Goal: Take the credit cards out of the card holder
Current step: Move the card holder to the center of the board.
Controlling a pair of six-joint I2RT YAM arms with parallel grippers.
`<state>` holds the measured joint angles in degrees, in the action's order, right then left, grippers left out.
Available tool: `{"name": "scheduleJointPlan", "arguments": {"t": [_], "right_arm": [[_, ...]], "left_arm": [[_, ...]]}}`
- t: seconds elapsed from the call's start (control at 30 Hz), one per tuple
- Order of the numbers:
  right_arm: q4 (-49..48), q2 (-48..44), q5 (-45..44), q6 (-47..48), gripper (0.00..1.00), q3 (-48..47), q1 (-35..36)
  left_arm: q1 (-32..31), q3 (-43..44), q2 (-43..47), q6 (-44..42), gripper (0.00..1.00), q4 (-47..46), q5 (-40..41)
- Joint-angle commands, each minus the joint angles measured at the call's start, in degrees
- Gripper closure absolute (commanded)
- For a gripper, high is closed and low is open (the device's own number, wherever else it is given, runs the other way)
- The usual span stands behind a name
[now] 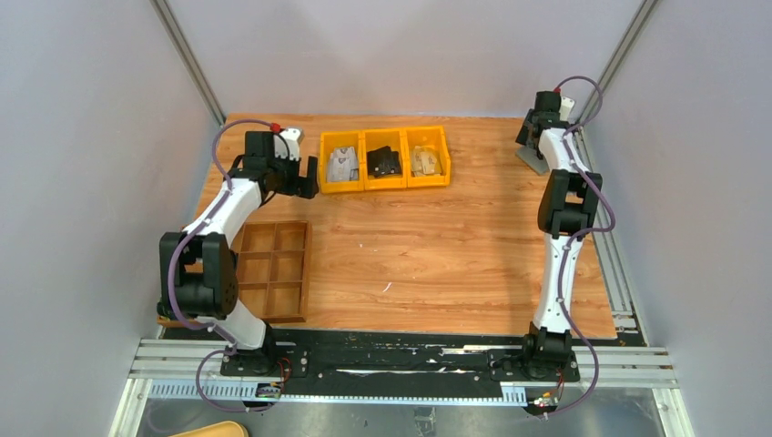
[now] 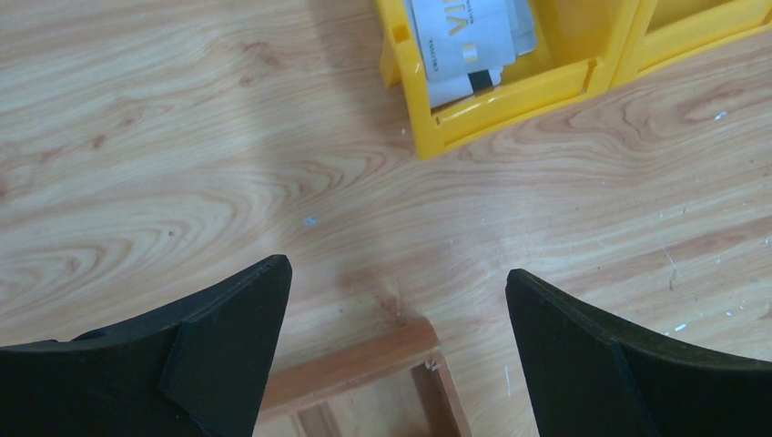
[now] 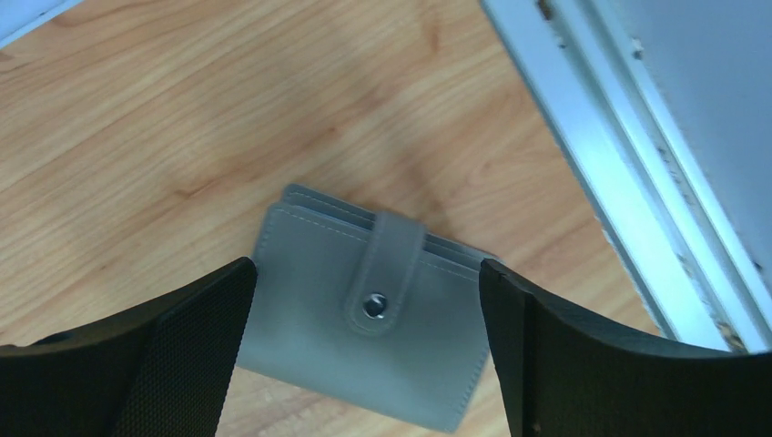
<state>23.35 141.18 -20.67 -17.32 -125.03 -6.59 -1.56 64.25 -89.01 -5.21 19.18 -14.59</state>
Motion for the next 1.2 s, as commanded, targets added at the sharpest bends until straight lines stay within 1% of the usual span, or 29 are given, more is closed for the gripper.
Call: {"name": "scheduleJointPlan", "arguments": {"t": [0.0, 0.1, 0.17, 0.3, 0.37, 0.5, 0.57, 0.6, 0.63, 0.7, 0.9, 0.97, 1.0, 1.1, 1.17], "right_arm": [[2.4, 4.3, 7.6, 0.2, 0.04, -5.8, -1.4], [2.2, 6.5, 11.7, -1.3, 0.04, -7.6, -2.1], [2.4, 7.1, 12.4, -2.3, 0.04, -7.8, -2.3], [5.0, 7.1, 13.2, -3.8, 0.04, -6.9, -2.4], [5.3, 5.8, 14.3, -4.2, 0.04, -4.5, -2.2], [5.8, 2.2, 16.4, -3.8, 0.13, 2.3, -1.2], [5.6, -1.2, 17.6, -3.9, 0.2, 6.6, -0.6], [5.6, -2.2, 18.2, -3.9, 0.22, 8.7, -0.1], [5.3, -3.8, 18.6, -4.1, 0.26, 10.9, 0.3], [5.6, -7.2, 19.5, -4.3, 0.3, 15.6, 1.5], [7.5, -14.6, 22.0, -4.0, 0.36, 27.8, 5.6], [7.5, -17.4, 23.3, -4.8, 0.38, 32.5, 6.3], [7.0, -18.8, 23.8, -5.2, 0.39, 35.1, 8.3], [5.3, -23.5, 25.2, -6.2, 0.42, 42.3, 11.2], [4.4, -26.9, 26.4, -7.7, 0.42, 47.7, 13.3]], "left_arm": [[-1.0, 4.2, -4.4, -0.2, 0.0, 0.4, -1.8], [-1.2, 7.1, -7.8, 0.3, 0.0, 0.9, -2.7], [-1.4, 9.5, -9.9, 0.4, 0.0, 1.3, -2.8], [-1.8, 13.6, -13.5, 0.6, 0.0, 2.3, -2.7], [-2.2, 15.3, -14.9, 0.7, 0.0, 2.2, -2.5], [-2.8, 19.1, -18.5, 1.1, 0.01, 1.9, -2.6], [-3.3, 20.8, -19.9, 0.8, 0.03, 2.1, -3.0], [-3.6, 21.3, -20.5, 0.6, 0.04, 2.0, -3.0], [-3.8, 21.7, -21.0, 0.5, 0.06, 1.5, -2.9], [-4.0, 22.1, -21.8, 1.0, 0.1, 0.1, -3.0], [-4.3, 24.0, -24.3, 3.1, 0.25, -1.9, -1.9], [-4.4, 23.4, -24.6, 4.2, 0.33, -3.5, -1.3], [-4.4, 22.6, -24.6, 4.8, 0.39, -4.6, -1.0], [-4.6, 19.2, -23.1, 6.8, 0.56, -9.5, -0.3], [-5.2, 17.2, -21.8, 7.2, 0.6, -11.2, 0.4]]}}
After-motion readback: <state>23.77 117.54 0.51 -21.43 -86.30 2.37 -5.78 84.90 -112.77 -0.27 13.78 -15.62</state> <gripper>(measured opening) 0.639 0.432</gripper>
